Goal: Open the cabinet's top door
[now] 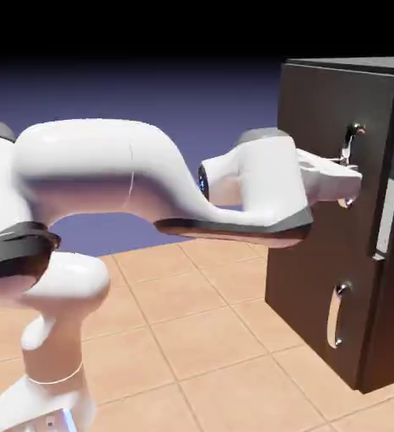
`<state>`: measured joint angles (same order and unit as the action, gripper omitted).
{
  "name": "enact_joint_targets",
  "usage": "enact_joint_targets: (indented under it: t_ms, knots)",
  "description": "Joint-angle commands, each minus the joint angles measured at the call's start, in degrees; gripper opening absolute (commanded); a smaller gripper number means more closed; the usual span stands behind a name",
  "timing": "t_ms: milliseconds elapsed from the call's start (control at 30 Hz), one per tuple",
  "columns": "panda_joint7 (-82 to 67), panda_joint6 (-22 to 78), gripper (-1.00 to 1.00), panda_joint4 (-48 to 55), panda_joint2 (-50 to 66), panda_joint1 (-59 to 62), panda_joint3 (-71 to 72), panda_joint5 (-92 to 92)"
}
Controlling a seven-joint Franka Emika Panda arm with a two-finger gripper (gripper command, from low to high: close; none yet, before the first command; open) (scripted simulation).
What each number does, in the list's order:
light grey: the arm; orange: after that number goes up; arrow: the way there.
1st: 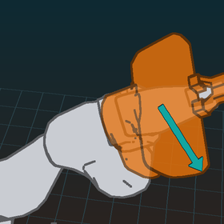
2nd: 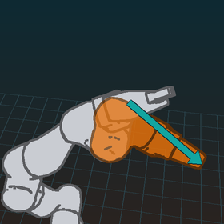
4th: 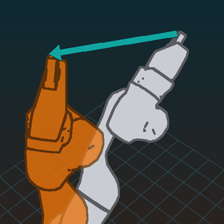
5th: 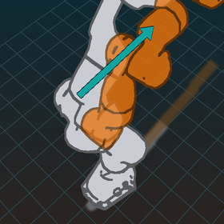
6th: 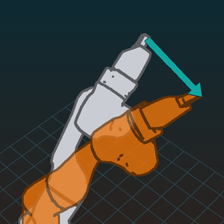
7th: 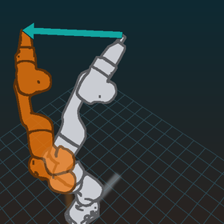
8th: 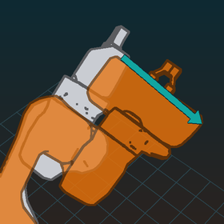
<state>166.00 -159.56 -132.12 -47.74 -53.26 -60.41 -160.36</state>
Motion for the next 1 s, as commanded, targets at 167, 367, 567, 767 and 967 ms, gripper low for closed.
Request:
enact_joint_targets:
  t_ms: [167, 367, 567, 767, 967]
  knots:
    - [0.0, 5.8, -1.00, -8.4, 1.1, 12.5, 11.1, 7.5]
    - [0.0, 10.1, -1.00, -15.2, 0.9, 24.6, 23.5, 16.0]
    - [-0.2, 12.6, -1.00, -20.4, -0.3, 35.6, 36.0, 25.1]
    - [-6.2, 19.8, -1.00, -26.6, -5.7, 40.5, 46.8, 39.6]
    - [-11.3, 29.2, -1.00, -30.6, -10.1, 41.0, 57.2, 54.5]
